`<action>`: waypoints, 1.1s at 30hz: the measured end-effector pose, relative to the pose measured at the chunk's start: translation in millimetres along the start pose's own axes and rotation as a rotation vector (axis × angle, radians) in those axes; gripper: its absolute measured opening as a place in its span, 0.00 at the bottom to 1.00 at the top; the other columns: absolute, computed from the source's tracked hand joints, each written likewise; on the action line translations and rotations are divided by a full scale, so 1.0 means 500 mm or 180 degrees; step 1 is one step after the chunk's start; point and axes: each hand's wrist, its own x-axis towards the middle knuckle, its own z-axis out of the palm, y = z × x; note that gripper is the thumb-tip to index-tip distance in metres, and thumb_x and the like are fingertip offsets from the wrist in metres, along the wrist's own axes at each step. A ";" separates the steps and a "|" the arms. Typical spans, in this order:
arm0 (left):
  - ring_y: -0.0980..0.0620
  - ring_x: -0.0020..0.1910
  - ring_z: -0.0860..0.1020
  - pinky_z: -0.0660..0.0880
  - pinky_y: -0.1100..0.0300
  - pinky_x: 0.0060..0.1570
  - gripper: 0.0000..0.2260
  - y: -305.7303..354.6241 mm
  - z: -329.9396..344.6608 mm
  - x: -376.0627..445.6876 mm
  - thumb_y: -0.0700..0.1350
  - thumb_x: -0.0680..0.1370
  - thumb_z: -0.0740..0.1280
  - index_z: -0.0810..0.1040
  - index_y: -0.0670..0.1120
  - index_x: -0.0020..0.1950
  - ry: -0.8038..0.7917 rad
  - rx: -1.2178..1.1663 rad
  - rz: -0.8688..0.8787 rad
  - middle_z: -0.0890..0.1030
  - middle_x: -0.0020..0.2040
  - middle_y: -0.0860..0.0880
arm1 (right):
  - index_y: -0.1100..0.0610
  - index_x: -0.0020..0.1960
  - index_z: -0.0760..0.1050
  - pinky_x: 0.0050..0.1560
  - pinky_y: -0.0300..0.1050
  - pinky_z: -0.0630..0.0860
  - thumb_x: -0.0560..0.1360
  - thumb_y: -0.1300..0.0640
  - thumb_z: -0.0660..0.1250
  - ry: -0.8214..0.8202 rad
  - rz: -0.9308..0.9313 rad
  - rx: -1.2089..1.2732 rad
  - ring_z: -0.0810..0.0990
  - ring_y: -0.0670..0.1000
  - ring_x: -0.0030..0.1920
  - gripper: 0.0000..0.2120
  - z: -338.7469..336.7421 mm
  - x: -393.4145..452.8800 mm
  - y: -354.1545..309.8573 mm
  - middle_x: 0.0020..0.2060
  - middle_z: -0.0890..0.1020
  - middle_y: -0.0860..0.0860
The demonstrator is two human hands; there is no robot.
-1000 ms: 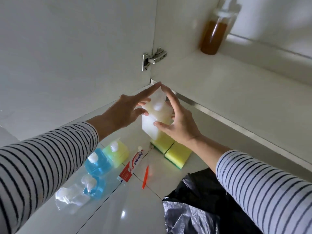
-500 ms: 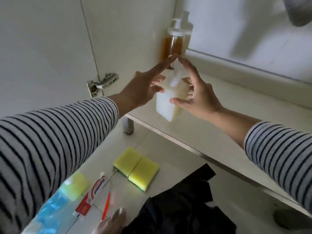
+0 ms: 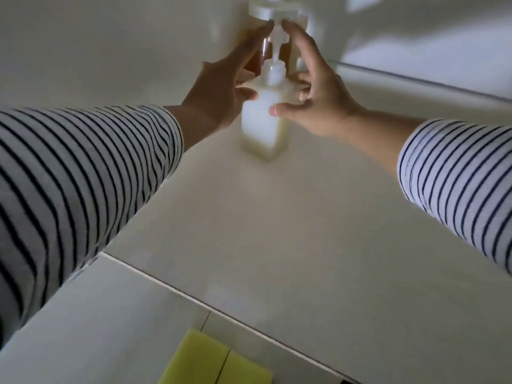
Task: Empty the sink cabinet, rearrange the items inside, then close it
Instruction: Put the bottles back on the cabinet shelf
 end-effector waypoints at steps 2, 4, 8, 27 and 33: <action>0.58 0.62 0.72 0.62 0.85 0.43 0.35 -0.026 0.005 0.046 0.37 0.78 0.63 0.52 0.67 0.72 -0.0019 0.0083 -0.0012 0.70 0.69 0.51 | 0.42 0.75 0.48 0.60 0.39 0.71 0.67 0.58 0.74 -0.0041 0.0032 -0.0013 0.71 0.49 0.65 0.47 0.008 0.045 0.024 0.68 0.60 0.40; 0.59 0.60 0.73 0.66 0.73 0.49 0.35 -0.048 0.010 0.084 0.37 0.78 0.64 0.51 0.68 0.72 -0.0006 0.0114 -0.0034 0.69 0.69 0.50 | 0.41 0.75 0.47 0.65 0.43 0.71 0.68 0.60 0.74 -0.0141 0.0048 0.0021 0.67 0.49 0.69 0.48 0.012 0.089 0.046 0.74 0.57 0.44; 0.67 0.43 0.75 0.66 0.79 0.36 0.36 -0.077 0.020 0.130 0.35 0.78 0.61 0.50 0.69 0.71 0.0223 0.0178 -0.0209 0.71 0.64 0.52 | 0.37 0.74 0.42 0.63 0.46 0.74 0.70 0.61 0.72 -0.0340 0.0150 -0.0192 0.65 0.49 0.70 0.48 0.016 0.161 0.068 0.75 0.56 0.48; 0.40 0.63 0.68 0.69 0.49 0.59 0.31 -0.052 -0.004 0.065 0.48 0.76 0.67 0.55 0.52 0.74 -0.0179 0.1602 -0.0553 0.69 0.64 0.39 | 0.50 0.76 0.39 0.70 0.48 0.62 0.73 0.49 0.68 -0.0140 0.0838 -0.1423 0.61 0.56 0.73 0.45 0.063 0.092 0.044 0.76 0.53 0.54; 0.40 0.65 0.68 0.67 0.49 0.62 0.28 0.004 -0.055 -0.041 0.56 0.74 0.67 0.68 0.41 0.67 -0.0645 0.2424 -0.0765 0.70 0.64 0.39 | 0.60 0.71 0.63 0.63 0.45 0.68 0.75 0.47 0.65 -0.0700 0.0829 -0.2040 0.69 0.57 0.67 0.30 0.055 0.002 -0.033 0.68 0.68 0.57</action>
